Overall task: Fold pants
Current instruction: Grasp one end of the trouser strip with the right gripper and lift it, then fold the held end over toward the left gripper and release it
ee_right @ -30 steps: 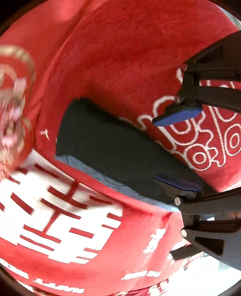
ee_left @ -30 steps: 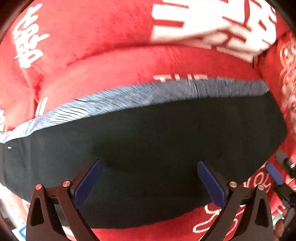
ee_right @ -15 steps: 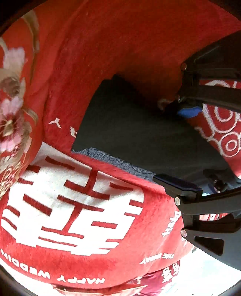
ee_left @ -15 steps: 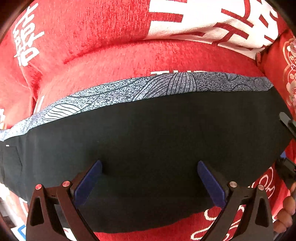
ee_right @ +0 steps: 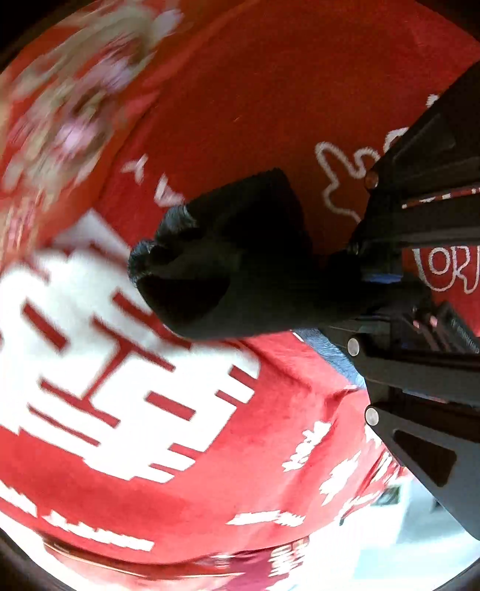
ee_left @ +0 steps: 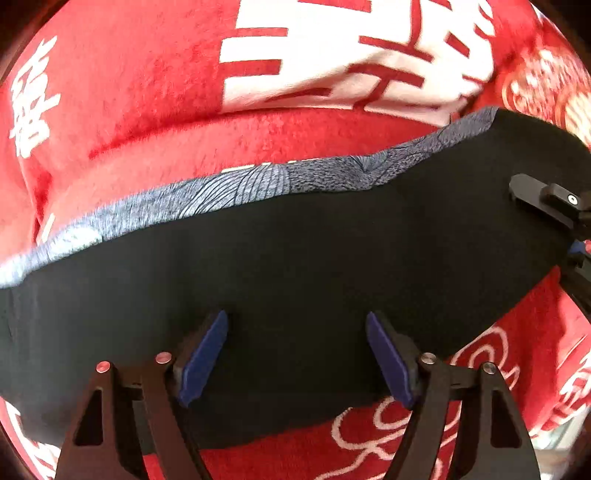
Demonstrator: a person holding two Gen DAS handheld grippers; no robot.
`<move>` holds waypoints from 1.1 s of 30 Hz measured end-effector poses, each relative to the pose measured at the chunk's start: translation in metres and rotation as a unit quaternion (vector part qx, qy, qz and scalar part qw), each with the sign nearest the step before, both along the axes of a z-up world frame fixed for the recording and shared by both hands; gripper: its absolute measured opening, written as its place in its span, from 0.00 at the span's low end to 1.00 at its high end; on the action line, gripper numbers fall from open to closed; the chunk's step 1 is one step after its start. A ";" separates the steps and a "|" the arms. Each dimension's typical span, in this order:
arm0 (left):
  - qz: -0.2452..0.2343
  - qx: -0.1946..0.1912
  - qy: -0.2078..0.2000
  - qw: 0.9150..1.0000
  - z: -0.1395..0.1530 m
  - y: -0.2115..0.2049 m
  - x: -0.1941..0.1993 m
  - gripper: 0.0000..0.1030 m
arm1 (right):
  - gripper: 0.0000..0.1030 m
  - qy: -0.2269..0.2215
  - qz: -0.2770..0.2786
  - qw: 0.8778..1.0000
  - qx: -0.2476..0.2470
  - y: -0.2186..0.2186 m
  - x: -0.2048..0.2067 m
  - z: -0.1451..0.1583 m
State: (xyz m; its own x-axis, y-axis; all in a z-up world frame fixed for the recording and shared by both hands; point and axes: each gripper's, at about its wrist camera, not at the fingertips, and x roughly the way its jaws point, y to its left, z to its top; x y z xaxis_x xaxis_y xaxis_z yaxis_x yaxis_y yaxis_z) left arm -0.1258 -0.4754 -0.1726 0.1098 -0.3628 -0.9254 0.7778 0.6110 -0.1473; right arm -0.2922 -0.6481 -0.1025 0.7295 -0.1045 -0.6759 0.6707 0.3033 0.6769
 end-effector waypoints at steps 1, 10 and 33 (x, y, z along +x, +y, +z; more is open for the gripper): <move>0.000 -0.007 0.006 1.000 0.001 0.002 0.002 0.75 | 0.12 0.008 0.012 1.000 -0.015 0.004 0.006 0.006; -0.008 -0.028 0.074 0.997 0.013 0.032 0.028 0.75 | 0.12 0.073 0.130 0.980 -0.131 0.058 0.080 0.059; 0.142 0.038 0.042 0.988 0.014 0.274 0.195 0.83 | 0.52 0.344 0.380 0.764 -0.392 0.322 0.261 -0.048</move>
